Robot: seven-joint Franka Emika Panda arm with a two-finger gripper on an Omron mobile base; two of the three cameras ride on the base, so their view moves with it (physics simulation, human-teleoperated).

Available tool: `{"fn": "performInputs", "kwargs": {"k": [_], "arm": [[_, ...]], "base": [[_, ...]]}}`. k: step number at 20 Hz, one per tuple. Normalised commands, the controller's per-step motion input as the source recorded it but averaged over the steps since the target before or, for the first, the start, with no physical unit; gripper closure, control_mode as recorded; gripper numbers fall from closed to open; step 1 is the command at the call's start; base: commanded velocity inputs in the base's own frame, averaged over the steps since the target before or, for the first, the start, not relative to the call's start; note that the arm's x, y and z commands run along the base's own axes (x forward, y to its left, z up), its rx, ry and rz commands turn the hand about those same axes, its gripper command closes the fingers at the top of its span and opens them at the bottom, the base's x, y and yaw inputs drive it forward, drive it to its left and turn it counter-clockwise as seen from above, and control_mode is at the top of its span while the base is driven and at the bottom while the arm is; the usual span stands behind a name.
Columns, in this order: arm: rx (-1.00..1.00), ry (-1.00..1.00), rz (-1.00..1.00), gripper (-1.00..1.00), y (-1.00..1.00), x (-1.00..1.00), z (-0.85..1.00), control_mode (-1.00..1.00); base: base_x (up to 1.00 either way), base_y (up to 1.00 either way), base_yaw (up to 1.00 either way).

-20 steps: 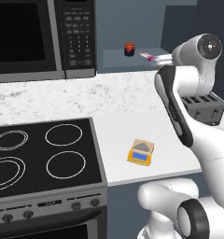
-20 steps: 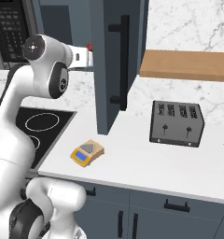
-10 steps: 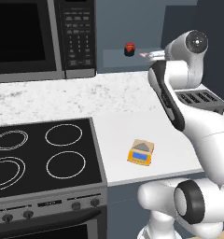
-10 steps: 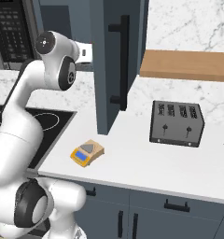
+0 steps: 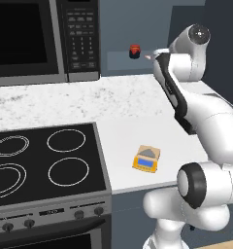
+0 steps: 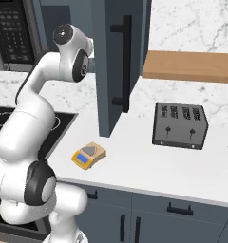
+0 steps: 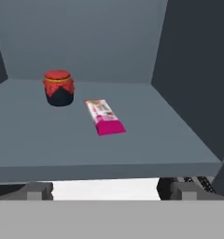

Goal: Pick the bar and place it on the digital scale for weighing, and close the cabinet.

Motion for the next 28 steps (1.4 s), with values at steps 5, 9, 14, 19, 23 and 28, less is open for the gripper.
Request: {"fn": "performInputs", "kwargs": {"k": [5, 9, 14, 19, 23, 28], "arm": [[0.00, 0.06, 0.01, -1.00, -0.03, 0.48, -0.15, -1.00], [0.00, 0.02, 0.02, -1.00, 0.00, 0.45, -0.15, -1.00], [0.00, 0.01, 0.03, -1.00, 0.00, 0.43, -0.19, -1.00], [0.00, 0.01, 0.05, -1.00, -0.02, 0.43, -0.14, -1.00], [0.00, 0.02, 0.05, -1.00, -0.04, 0.45, -0.10, -1.00], [0.00, 0.04, 0.04, -1.00, 0.00, 0.45, -0.07, -1.00]], "base": [[0.00, 0.00, 0.00], [0.00, 0.00, 0.00], [0.00, 0.00, 0.00], [0.00, 0.00, 0.00], [0.00, 0.00, 0.00], [0.00, 0.00, 0.00]]}}
